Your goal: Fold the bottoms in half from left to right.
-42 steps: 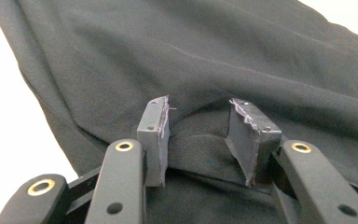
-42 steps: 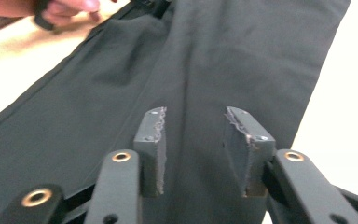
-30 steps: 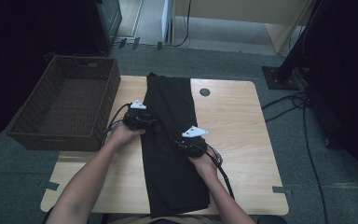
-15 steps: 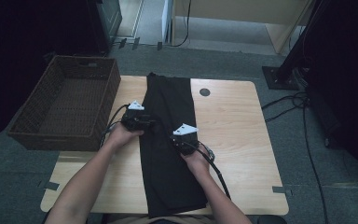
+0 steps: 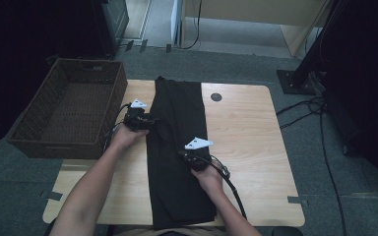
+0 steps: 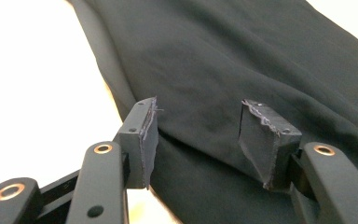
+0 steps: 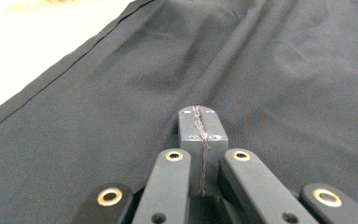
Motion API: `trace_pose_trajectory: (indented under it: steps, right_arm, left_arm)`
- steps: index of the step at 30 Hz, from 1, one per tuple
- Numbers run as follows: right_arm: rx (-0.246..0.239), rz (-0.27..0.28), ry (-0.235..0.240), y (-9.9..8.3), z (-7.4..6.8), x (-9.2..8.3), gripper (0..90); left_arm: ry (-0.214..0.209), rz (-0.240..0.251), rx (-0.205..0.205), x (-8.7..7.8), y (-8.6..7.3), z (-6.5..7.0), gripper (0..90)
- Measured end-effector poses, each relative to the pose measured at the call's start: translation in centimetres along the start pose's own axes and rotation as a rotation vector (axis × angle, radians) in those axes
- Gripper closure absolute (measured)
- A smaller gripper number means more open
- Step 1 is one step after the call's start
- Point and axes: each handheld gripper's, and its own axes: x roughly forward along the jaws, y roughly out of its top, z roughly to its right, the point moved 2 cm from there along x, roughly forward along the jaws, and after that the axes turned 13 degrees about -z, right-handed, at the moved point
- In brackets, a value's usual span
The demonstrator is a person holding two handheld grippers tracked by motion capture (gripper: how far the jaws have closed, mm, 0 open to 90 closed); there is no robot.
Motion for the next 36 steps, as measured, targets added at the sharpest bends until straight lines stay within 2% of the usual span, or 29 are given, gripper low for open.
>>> trace_pose_trajectory:
  steps: [4, 5, 6, 7, 8, 9, 12, 14, 17, 19, 20, 22, 25, 26, 29, 32, 35, 36]
  right_arm:
    - [0.006, -0.002, 0.006, 0.0, 0.0, 0.0, 90.0]
    - [0.005, -0.001, 0.002, 0.0, 0.0, 0.0, 90.0]
    - [0.005, -0.001, 0.002, 0.0, 0.0, 0.0, 90.0]
    - [-0.002, 0.001, -0.005, 0.0, -0.1, 0.0, 90.0]
    - [-0.002, 0.001, -0.005, 0.0, -0.1, 0.0, 90.0]
    - [-0.001, -0.001, -0.008, 0.0, -0.1, 0.0, 90.0]
    - [0.008, -0.001, 0.002, -0.1, 0.0, -0.1, 90.0]
    - [0.011, -0.001, 0.003, -0.1, -0.1, -0.1, 90.0]
    - [0.009, -0.002, 0.004, -0.2, 0.0, -0.2, 90.0]
    - [0.011, -0.001, 0.008, -0.2, 0.0, -0.2, 90.0]
    - [0.010, -0.001, 0.007, -0.2, 0.0, -0.2, 90.0]
    - [0.009, -0.001, 0.007, -0.2, 0.0, -0.2, 90.0]
    - [0.011, -0.001, 0.009, -0.2, 0.0, -0.2, 90.0]
    - [0.014, -0.001, 0.012, -0.2, 0.1, -0.2, 88.9]
    - [0.027, 0.002, 0.048, -0.2, 0.3, -0.2, 78.6]
    - [0.019, 0.014, 0.017, -0.1, 0.8, -0.6, 75.3]
    - [0.048, 0.058, 0.003, 0.2, 2.1, -1.5, 72.0]
    - [0.048, 0.058, 0.003, 0.2, 2.1, -1.5, 72.0]
  left_arm:
    - [0.006, 0.013, -0.020, 0.1, 0.5, -0.5, 45.7]
    - [0.005, -0.011, -0.042, 0.3, 0.9, -1.1, 45.6]
    - [0.005, -0.011, -0.042, 0.3, 0.9, -1.1, 45.6]
    - [0.026, 0.011, -0.039, 0.5, 1.1, -1.4, 45.7]
    - [0.026, 0.011, -0.039, 0.5, 1.1, -1.4, 45.9]
    - [0.040, 0.027, -0.050, 0.8, 1.1, -1.6, 45.9]
    - [0.036, 0.006, -0.074, 1.4, 0.8, -2.0, 45.8]
    - [0.034, -0.008, -0.074, 1.6, 0.6, -2.1, 45.7]
    - [0.023, -0.005, -0.063, 1.8, 0.6, -1.9, 47.1]
    - [0.031, -0.016, -0.018, 2.0, 0.7, -1.2, 51.0]
    - [0.023, -0.015, -0.017, 2.1, 0.8, -0.9, 53.6]
    - [-0.006, -0.021, -0.013, 2.1, 0.9, -0.4, 65.4]
    - [-0.014, -0.035, -0.015, 1.9, 1.1, 0.3, 86.2]
    - [-0.015, -0.040, 0.000, 1.7, 1.1, 0.4, 88.6]
    - [-0.027, -0.028, 0.033, 1.0, 0.9, 0.7, 89.7]
    - [-0.037, -0.018, 0.037, 0.2, 0.1, 0.7, 89.8]
    - [-0.054, -0.019, 0.043, -0.4, -1.0, 0.7, 89.9]
    - [-0.054, -0.019, 0.043, -0.4, -1.0, 0.7, 89.9]
